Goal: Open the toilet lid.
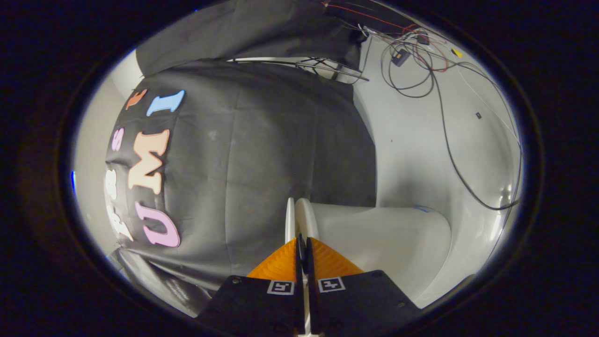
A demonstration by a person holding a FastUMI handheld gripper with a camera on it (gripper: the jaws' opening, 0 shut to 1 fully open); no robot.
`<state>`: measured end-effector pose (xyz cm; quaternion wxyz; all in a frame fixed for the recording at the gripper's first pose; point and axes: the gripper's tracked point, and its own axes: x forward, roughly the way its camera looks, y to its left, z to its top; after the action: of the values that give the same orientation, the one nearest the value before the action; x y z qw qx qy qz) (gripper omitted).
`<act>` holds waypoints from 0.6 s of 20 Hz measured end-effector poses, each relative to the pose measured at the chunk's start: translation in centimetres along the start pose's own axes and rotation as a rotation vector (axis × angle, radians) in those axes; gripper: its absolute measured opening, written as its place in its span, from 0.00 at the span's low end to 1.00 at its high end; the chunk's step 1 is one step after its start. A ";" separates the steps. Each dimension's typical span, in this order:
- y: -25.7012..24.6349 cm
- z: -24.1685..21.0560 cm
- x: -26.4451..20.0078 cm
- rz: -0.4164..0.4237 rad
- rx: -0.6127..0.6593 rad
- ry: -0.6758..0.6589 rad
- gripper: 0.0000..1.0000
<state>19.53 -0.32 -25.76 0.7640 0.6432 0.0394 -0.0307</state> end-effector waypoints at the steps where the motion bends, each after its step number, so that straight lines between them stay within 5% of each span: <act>1: 1.4 0.0 -0.1 0.037 -0.039 0.002 0.04; 3: 4.4 -0.2 -0.4 0.104 -0.121 0.012 0.04; 12: 17.0 -4.3 -1.3 0.154 -0.601 0.064 0.06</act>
<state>19.85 6.76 -9.67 0.9184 0.3904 0.0219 0.0607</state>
